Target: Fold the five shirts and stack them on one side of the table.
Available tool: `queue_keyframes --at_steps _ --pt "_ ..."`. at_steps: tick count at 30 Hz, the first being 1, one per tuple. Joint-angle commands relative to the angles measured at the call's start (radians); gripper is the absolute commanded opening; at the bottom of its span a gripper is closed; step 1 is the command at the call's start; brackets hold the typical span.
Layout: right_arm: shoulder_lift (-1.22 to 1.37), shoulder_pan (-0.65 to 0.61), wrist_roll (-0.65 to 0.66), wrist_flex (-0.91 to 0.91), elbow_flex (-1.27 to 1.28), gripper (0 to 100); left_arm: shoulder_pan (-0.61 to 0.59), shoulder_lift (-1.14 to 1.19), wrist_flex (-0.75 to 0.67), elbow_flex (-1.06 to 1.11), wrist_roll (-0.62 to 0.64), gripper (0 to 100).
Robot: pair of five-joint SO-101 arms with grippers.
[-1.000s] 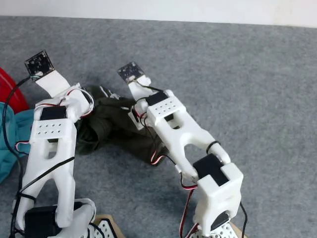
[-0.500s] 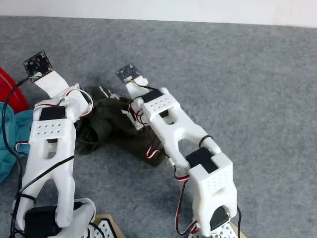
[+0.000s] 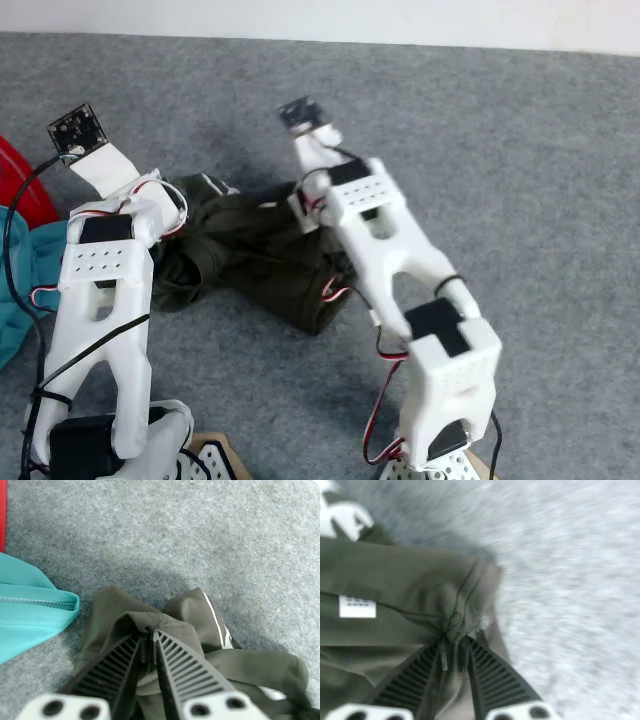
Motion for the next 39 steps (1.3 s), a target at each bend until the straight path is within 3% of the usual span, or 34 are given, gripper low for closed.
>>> queue_keyframes --at_steps 1,12,21,39 --pt "-0.133 0.050 0.009 0.013 0.012 0.5 -0.007 -0.005 -0.017 -0.005 0.009 1" --pt "-0.522 0.051 0.009 0.016 0.266 0.5 -0.007 -0.005 -0.017 -0.005 0.011 1" --pt "-0.875 0.094 0.081 0.197 0.390 0.5 -0.056 -0.016 -0.012 -0.073 0.014 1" --pt "-0.898 0.090 0.087 0.068 0.591 0.9 -0.077 -0.015 -0.017 -0.042 0.014 1"
